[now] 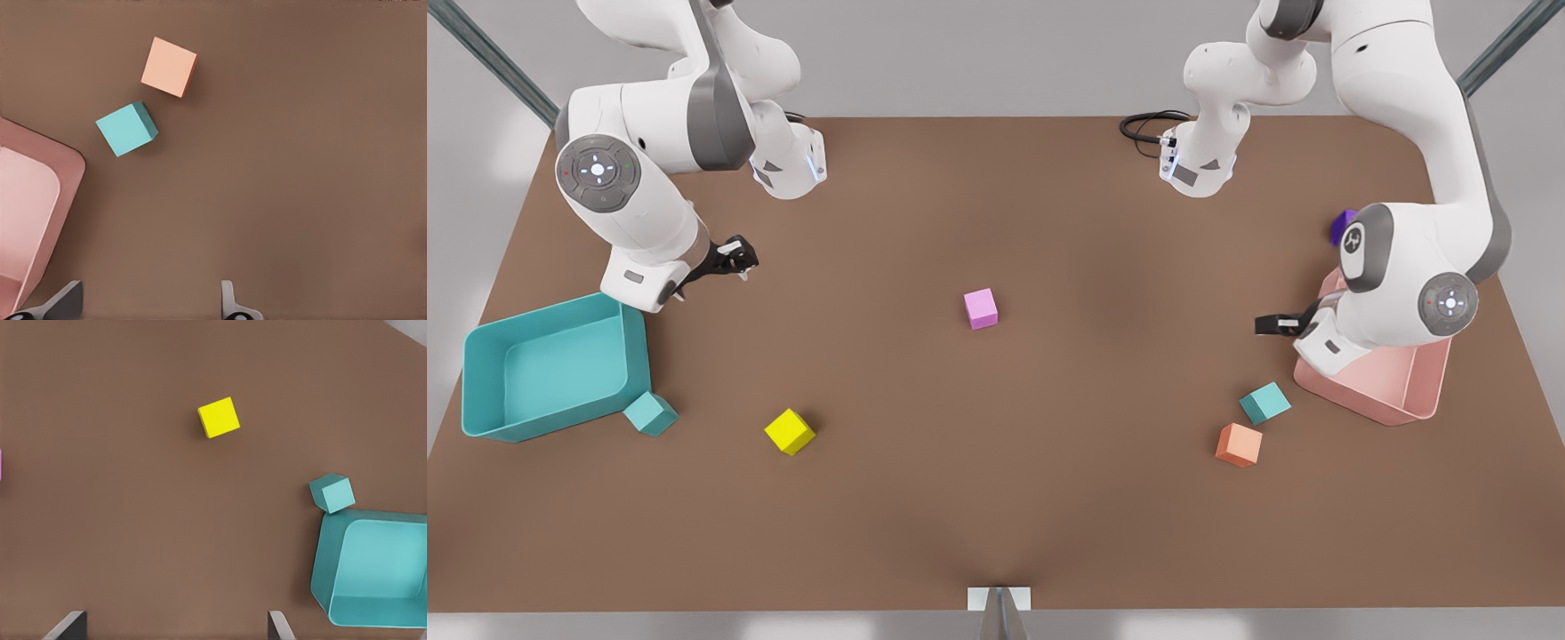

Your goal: Stack the two blue cubes on top of each other

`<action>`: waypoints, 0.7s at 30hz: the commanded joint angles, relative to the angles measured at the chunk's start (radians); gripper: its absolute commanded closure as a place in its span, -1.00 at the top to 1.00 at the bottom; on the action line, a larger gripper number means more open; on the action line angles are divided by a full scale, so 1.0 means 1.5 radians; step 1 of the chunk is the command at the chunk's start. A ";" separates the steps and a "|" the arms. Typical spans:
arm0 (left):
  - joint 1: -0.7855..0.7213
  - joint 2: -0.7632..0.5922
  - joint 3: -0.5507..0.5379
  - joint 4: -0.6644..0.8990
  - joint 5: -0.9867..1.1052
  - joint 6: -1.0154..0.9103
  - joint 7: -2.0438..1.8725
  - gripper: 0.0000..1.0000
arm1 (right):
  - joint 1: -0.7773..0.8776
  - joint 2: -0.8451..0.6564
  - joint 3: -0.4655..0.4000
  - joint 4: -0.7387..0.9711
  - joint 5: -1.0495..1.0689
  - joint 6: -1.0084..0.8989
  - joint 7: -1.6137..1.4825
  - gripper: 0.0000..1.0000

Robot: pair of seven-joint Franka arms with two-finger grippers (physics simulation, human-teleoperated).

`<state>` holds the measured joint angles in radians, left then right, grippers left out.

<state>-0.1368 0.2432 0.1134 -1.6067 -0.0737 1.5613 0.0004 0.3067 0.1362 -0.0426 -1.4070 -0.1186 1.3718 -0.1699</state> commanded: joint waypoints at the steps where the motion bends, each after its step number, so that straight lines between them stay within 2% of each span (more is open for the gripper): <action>1: -0.002 -0.001 0.000 0.001 -0.001 -0.004 -0.002 1.00 | 0.000 0.000 0.000 0.000 0.000 0.003 -0.016 1.00; 3: -0.001 -0.001 0.000 0.001 -0.002 -0.004 -0.002 1.00 | -0.001 0.008 0.000 0.002 0.000 0.004 -0.017 1.00; 6: -0.001 0.006 0.000 0.001 -0.002 -0.004 -0.002 1.00 | -0.038 0.101 0.000 0.016 -0.021 0.082 -0.060 1.00; 10: -0.006 0.018 -0.017 0.002 -0.002 -0.008 -0.002 1.00 | -0.164 0.251 0.000 0.047 -0.048 0.280 -0.527 1.00; 13: 0.000 0.018 -0.017 0.009 -0.002 -0.011 0.000 1.00 | -0.189 0.276 0.000 0.046 -0.056 0.343 -0.719 1.00; 18: 0.001 0.018 -0.017 0.018 -0.001 -0.010 -0.001 1.00 | -0.253 0.307 0.001 0.018 -0.049 0.450 -0.838 1.00; 21: 0.001 0.022 -0.017 0.018 -0.002 -0.010 -0.001 1.00 | -0.283 0.328 0.004 0.007 -0.026 0.468 -0.858 1.00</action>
<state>-0.1350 0.2763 0.0874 -1.5806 -0.0769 1.5476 -0.0010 -0.1120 0.6233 -0.0376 -1.3965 -0.1807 1.9447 -0.7822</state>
